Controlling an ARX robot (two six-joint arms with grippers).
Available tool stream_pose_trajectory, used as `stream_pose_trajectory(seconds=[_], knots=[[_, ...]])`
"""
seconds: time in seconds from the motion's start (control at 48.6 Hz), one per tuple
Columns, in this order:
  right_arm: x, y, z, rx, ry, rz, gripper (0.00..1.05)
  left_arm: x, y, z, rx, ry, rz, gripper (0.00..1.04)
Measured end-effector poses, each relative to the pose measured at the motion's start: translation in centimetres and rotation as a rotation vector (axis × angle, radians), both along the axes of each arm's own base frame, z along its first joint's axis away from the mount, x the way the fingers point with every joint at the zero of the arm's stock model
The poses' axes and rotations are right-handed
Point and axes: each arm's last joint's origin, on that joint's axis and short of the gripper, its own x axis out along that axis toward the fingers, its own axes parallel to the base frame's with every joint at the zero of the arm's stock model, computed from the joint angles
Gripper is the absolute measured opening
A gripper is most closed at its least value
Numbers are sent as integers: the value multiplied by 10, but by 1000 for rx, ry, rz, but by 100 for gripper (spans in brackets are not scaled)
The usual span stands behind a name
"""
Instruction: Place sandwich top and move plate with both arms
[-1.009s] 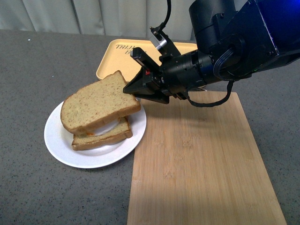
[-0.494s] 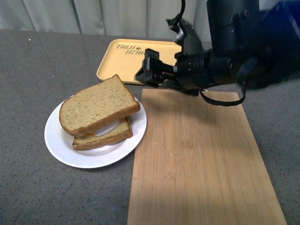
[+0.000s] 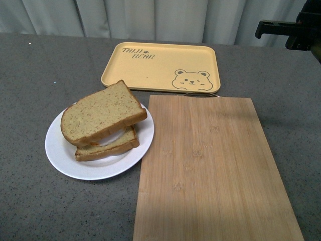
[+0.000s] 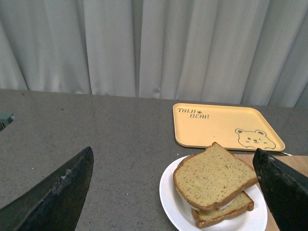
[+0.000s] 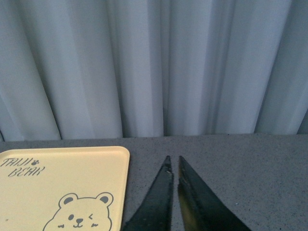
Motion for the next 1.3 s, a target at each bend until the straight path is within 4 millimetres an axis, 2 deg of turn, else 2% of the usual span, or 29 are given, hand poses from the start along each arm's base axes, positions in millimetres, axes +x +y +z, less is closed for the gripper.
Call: stream_pose_trajectory(seconds=[0.041,0.185,0.247,0.309,0.453,0.638,0.906,1.297], knots=[[-1,-1,-1,-6,6,1,0,0,0,0,0,0,0,98],[-4,-3,-2,-10,14,6,1,0,0,0,0,0,1,98],[-30,-20,2,-32,46,78,1,0,0,0,0,-1,-2,98],[-79,-45,12,-42,68,60,1,0,0,0,0,3,6,98],[-116,-61,22,-39,50,32,1,0,0,0,0,-1,1,98],[-139,-69,26,-40,65,42,1,0,0,0,0,-1,1,98],[-160,-82,38,-38,70,40,1,0,0,0,0,-1,1,98],[-185,-83,43,-38,48,42,1,0,0,0,0,-1,1,98]])
